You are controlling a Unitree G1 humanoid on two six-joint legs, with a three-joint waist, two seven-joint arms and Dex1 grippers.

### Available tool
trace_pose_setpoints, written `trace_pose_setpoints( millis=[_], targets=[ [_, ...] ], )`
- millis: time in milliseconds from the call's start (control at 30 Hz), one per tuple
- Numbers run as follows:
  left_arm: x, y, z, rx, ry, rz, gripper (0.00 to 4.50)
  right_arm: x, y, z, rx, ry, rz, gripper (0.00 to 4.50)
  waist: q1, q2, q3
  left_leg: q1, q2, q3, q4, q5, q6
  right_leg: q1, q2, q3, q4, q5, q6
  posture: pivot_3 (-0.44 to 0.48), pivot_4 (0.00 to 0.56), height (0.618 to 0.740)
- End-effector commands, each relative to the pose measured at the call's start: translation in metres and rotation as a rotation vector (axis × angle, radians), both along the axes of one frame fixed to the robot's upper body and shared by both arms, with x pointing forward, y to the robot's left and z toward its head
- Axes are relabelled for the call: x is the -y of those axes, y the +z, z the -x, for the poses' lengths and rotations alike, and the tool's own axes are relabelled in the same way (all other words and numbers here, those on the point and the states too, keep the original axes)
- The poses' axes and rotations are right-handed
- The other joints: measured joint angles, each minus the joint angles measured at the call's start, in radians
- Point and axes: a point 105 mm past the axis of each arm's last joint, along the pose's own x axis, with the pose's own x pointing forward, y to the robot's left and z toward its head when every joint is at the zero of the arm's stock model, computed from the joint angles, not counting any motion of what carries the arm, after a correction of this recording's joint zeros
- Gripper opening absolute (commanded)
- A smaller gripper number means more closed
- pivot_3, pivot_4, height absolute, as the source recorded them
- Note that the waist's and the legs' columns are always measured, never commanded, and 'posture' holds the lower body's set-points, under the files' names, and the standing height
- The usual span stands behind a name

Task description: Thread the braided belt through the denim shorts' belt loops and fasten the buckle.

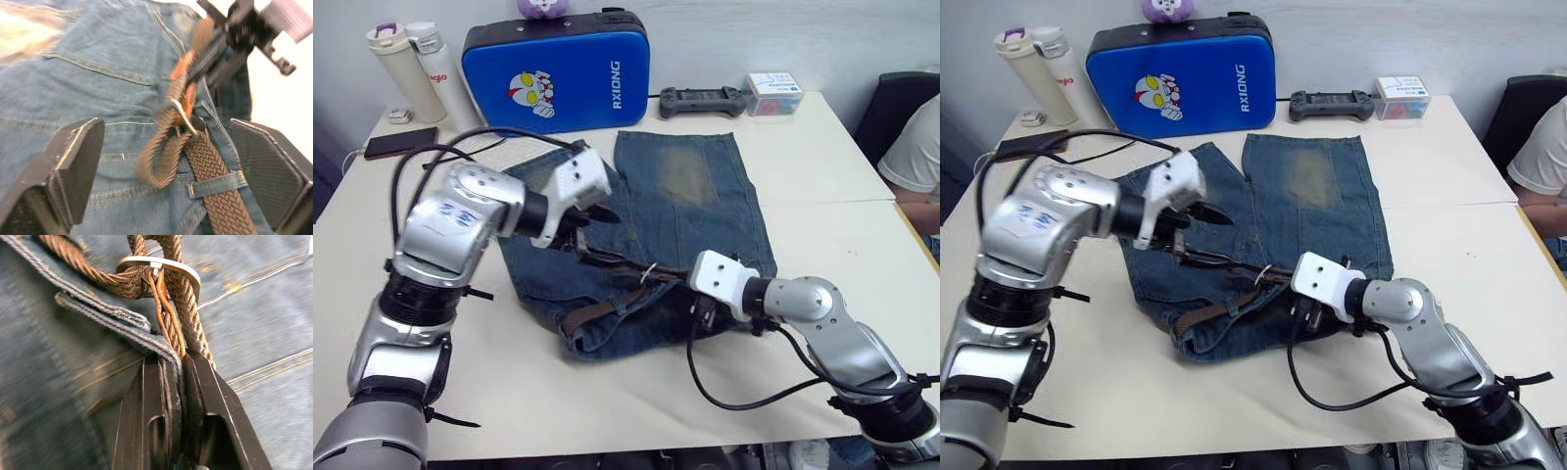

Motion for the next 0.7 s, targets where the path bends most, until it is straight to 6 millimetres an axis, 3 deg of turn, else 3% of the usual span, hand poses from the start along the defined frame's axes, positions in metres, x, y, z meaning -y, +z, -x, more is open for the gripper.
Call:
trace_pose_setpoints(
  millis=[33,133,233,300,367,400,467,500,700],
  targets=[
    [0.0,0.016,0.006,0.065,-0.011,0.002,4.46,-0.008,0.012,0.011,0.017,0.073,-0.052,0.0,0.002,0.0,0.0,0.0,0.0,0.0,0.0,0.0,0.0,0.0,0.0,0.0,0.0,0.0,0.0,0.0,0.15,0.74],
    [-0.005,0.006,0.013,0.025,-0.03,-0.042,4.46,-0.007,0.014,0.011,0.032,0.087,-0.041,0.0,0.001,0.0,0.0,0.0,0.0,0.0,0.0,0.0,0.0,0.0,0.0,0.0,0.0,0.0,0.0,0.0,0.15,0.74],
    [-0.012,-0.012,0.034,-0.029,-0.118,-0.133,4.5,-0.004,0.009,0.019,-0.002,0.134,-0.002,1.27,-0.01,0.0,0.0,0.0,0.0,0.0,-0.001,0.0,0.0,0.0,0.0,0.001,0.0,0.0,0.0,0.0,0.15,0.74],
    [-0.017,-0.019,0.048,-0.075,-0.17,-0.168,4.5,-0.002,0.009,0.033,-0.04,0.201,0.004,2.4,-0.014,0.0,0.0,0.001,0.0,0.0,-0.002,0.0,-0.001,0.0,0.0,0.0,0.0,0.0,0.0,0.0,0.15,0.74],
    [-0.019,-0.023,0.051,-0.085,-0.171,-0.179,4.5,0.002,0.009,0.047,-0.086,0.261,0.021,3.31,-0.014,0.0,0.0,0.0,0.0,0.0,-0.002,0.0,0.0,0.0,0.0,0.001,-0.001,0.0,0.0,0.0,0.15,0.74],
    [-0.019,-0.024,0.049,-0.082,-0.162,-0.178,4.5,0.004,0.011,0.051,-0.106,0.277,0.015,3.43,-0.011,0.0,0.0,0.0,0.0,0.0,-0.002,0.0,0.0,0.0,0.0,0.0,-0.001,0.0,0.0,0.0,0.15,0.74],
    [-0.02,-0.025,0.047,-0.078,-0.155,-0.179,4.5,0.01,0.017,0.056,-0.136,0.285,0.005,4.2,-0.007,0.0,0.0,0.001,0.0,0.0,-0.001,-0.001,0.0,0.002,0.0,0.0,-0.002,0.0,0.0,0.0,0.15,0.74],
    [-0.02,-0.026,0.047,-0.076,-0.154,-0.176,4.5,0.013,0.019,0.057,-0.143,0.286,0.004,4.42,-0.007,0.0,0.0,0.002,0.0,0.0,-0.001,-0.001,0.001,0.003,0.0,0.0,-0.002,0.0,0.0,0.0,0.15,0.74],
    [-0.017,-0.034,0.047,-0.087,-0.134,-0.136,4.5,0.024,0.041,0.043,-0.083,0.221,-0.042,4.42,-0.006,0.0,0.0,0.003,0.001,0.0,-0.001,-0.001,0.001,0.003,0.0,0.0,-0.002,0.0,0.0,0.0,0.15,0.74]
  ],
)
